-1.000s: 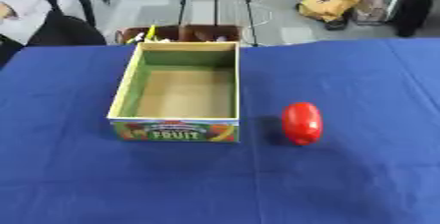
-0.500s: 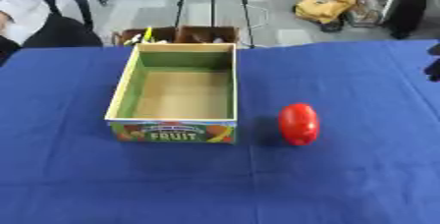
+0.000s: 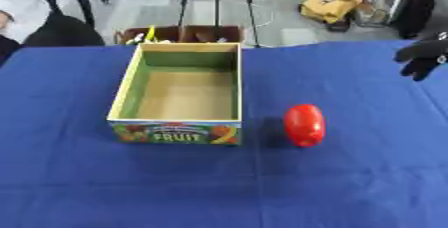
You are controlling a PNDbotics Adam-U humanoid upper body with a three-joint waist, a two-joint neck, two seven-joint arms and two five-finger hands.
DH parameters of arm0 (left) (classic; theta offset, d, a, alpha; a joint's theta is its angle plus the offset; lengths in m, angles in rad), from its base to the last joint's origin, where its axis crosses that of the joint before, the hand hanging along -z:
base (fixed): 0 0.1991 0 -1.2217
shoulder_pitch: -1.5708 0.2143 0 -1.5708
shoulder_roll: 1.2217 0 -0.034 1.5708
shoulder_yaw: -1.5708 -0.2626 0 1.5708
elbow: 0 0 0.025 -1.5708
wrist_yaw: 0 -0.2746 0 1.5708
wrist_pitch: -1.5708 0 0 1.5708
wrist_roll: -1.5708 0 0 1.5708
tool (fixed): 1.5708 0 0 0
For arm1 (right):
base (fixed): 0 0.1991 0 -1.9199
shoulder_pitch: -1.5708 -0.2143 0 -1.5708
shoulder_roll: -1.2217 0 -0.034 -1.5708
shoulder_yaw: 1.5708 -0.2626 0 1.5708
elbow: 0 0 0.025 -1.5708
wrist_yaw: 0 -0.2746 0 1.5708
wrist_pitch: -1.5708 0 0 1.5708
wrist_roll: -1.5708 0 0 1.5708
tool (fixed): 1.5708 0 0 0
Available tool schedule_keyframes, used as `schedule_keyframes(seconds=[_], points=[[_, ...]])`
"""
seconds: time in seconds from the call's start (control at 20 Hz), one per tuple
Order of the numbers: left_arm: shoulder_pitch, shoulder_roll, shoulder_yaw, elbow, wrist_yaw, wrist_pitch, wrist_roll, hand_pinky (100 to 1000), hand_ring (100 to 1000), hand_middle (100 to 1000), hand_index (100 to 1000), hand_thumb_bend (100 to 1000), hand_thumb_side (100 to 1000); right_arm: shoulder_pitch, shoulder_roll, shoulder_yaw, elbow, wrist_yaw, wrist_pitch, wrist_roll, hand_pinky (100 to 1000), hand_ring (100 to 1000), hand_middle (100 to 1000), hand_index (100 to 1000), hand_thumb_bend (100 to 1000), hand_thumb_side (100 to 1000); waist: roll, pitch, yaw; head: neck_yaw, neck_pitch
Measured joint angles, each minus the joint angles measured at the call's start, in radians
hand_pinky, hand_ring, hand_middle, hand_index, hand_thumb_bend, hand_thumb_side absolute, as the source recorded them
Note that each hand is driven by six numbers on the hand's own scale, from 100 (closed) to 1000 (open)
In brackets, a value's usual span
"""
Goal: Pick up objects on the table and place them in the box.
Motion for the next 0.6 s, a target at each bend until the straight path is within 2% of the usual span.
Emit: schedule_keyframes(seconds=[0.35,0.6], points=[[0.001,0.0,-0.004,0.0,0.0,-0.001,-0.007,208,199,469,419,100,791,-0.059,-0.053,0.028,0.004,0.055,0.016,0.111,582,696,745,851,809,895,-0.001,0.001,0.007,-0.008,0.001],[0.007,0.001,-0.006,0.0,0.0,0.001,-0.01,208,198,469,419,100,792,-0.119,-0.073,0.057,0.042,0.122,0.011,0.204,602,728,756,862,847,836,-0.01,0.0,0.017,-0.013,0.004]])
